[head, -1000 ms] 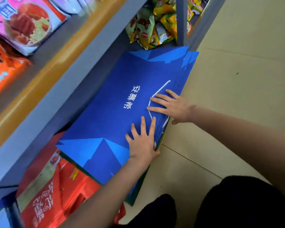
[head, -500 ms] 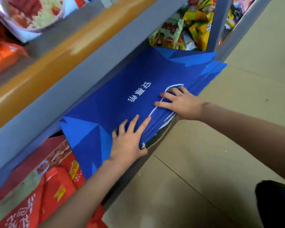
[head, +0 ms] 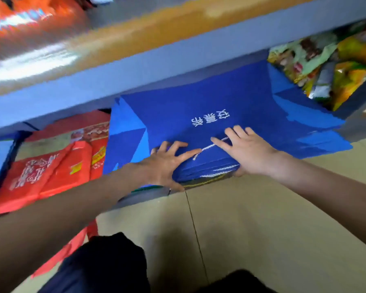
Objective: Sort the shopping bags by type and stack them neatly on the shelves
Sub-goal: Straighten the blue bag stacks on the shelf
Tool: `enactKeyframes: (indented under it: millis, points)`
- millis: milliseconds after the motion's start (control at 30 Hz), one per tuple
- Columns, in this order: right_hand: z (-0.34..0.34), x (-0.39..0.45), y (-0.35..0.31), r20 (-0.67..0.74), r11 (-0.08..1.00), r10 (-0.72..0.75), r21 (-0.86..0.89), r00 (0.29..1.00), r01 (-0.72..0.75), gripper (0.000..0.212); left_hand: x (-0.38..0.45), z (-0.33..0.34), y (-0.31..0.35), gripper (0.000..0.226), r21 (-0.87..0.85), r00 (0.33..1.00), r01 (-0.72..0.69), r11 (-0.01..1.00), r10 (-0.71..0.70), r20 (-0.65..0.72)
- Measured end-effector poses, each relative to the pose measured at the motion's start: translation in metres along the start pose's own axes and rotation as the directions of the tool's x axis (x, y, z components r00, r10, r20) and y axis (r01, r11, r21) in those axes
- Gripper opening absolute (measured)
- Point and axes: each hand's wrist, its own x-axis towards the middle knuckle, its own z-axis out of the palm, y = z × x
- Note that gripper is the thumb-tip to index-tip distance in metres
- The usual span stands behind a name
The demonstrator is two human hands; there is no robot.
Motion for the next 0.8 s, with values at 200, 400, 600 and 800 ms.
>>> enactKeyframes:
  millis: [200, 400, 600, 800]
  points:
    - [-0.016, 0.003, 0.011, 0.136, 0.993, -0.059, 0.106, 0.989, 0.045, 0.116, -0.005, -0.007, 0.014, 0.108, 0.029, 0.982, 0.091, 0.995, -0.094, 0.163]
    - [-0.021, 0.013, 0.013, 0.234, 0.991, -0.052, 0.132, 0.971, 0.021, 0.112, 0.013, -0.019, 0.012, 0.104, 0.077, 0.975, 0.103, 0.992, -0.116, 0.189]
    - [-0.019, 0.01, 0.003, 0.199, 0.999, 0.016, 0.032, 0.98, -0.023, 0.108, -0.01, 0.001, -0.01, 0.095, 0.064, 0.99, 0.136, 0.989, -0.138, 0.028]
    - [-0.055, 0.007, -0.014, 0.201, 0.998, -0.031, 0.052, 0.979, 0.021, 0.109, -0.056, 0.023, -0.043, 0.113, -0.075, 0.912, 0.409, 0.909, -0.407, 0.05]
